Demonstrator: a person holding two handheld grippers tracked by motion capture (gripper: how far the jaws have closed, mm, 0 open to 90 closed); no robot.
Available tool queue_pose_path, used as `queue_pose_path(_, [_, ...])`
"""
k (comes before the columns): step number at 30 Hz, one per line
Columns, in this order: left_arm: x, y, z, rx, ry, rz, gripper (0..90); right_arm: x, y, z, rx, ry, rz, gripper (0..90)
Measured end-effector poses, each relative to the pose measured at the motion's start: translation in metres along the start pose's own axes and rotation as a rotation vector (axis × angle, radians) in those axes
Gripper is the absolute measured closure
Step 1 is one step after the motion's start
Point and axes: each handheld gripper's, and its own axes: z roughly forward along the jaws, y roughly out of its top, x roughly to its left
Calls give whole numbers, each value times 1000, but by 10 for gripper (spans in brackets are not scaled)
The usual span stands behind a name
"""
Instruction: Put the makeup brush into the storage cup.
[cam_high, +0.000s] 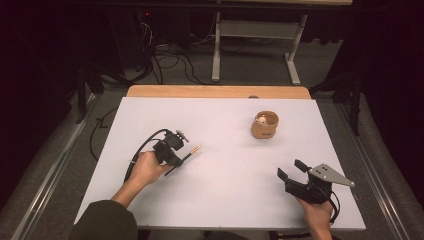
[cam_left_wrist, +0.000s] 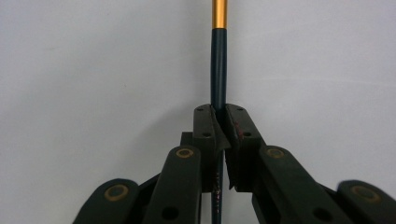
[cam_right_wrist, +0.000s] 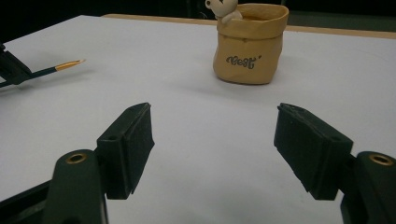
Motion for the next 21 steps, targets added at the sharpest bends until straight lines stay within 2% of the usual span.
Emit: queue_pose_path(21, [-7,-10,-19,-133,-33,8,836,0,0,0,0,2,2,300])
